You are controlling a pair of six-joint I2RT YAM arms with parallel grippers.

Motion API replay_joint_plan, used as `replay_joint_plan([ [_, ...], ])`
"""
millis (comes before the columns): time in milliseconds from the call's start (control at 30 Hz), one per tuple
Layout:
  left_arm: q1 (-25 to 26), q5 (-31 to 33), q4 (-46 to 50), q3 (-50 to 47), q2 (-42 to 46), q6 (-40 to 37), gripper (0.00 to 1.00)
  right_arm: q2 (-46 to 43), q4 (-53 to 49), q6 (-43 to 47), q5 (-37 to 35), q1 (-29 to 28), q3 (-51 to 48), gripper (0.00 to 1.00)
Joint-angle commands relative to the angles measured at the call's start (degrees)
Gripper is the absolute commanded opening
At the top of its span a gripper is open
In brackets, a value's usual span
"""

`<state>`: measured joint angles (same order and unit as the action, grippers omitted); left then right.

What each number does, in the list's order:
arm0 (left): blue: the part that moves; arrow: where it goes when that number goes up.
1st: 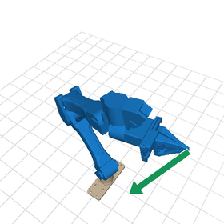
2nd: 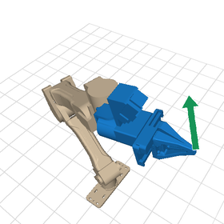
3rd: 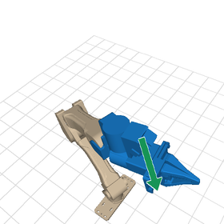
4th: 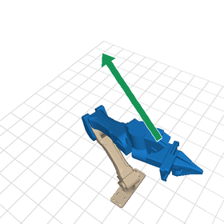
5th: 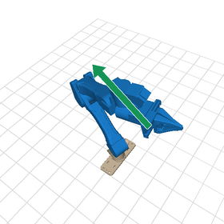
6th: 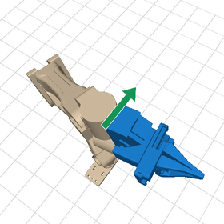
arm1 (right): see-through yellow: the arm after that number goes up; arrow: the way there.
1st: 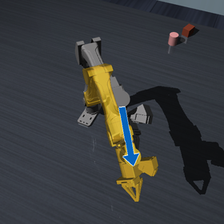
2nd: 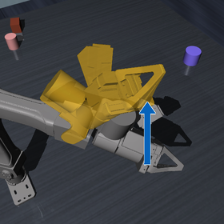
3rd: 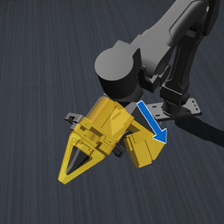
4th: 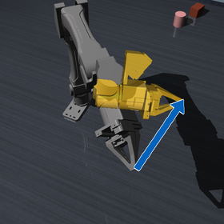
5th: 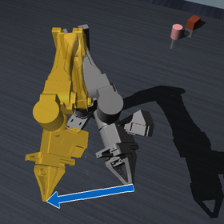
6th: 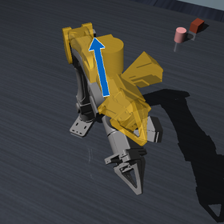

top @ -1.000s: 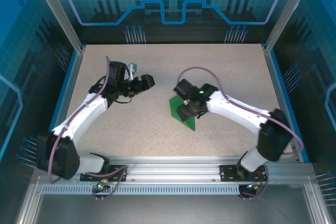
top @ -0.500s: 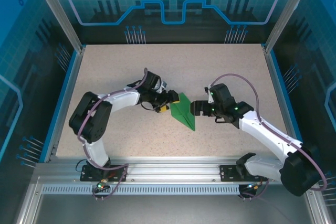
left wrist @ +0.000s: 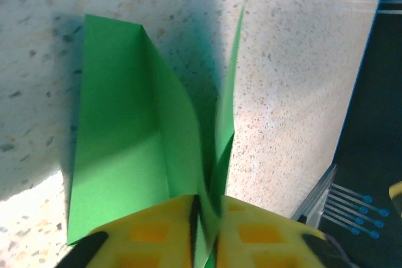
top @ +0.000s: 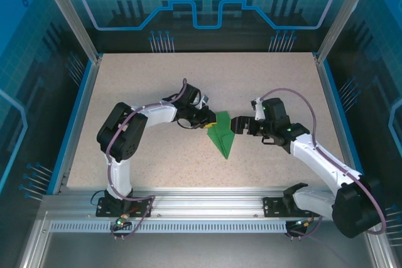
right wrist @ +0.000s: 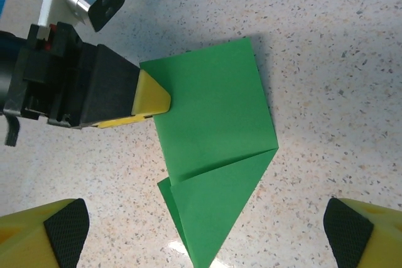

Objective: Fold a paper plane with a square sheet of paper (fold left side to right side)
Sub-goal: Fold the wing for the fifth time at the center of the table.

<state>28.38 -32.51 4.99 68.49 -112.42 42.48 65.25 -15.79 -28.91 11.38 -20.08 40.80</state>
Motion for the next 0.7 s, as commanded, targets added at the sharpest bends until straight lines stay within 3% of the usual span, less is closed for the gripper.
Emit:
replay_joint_plan([
  [0,-1.26,-3.9,-3.7,-2.92,3.08,-5.68,0.12,3.54,3.66,2.99,12.8,5.8,-0.01,0.97],
  [133,-2.74,-7.65,-6.29,-5.88,4.55,-10.09,0.09,9.23,8.3,5.6,21.7,9.62,-0.2,0.93],
  [433,-5.42,-12.87,-10.58,-9.69,2.71,-15.82,0.07,27.03,18.41,7.24,32.78,10.35,3.16,0.68],
  [667,-5.85,-15.11,-12.82,-10.31,0.98,-17.13,0.06,36.95,20.95,8.35,36.68,10.27,7.83,0.67],
])
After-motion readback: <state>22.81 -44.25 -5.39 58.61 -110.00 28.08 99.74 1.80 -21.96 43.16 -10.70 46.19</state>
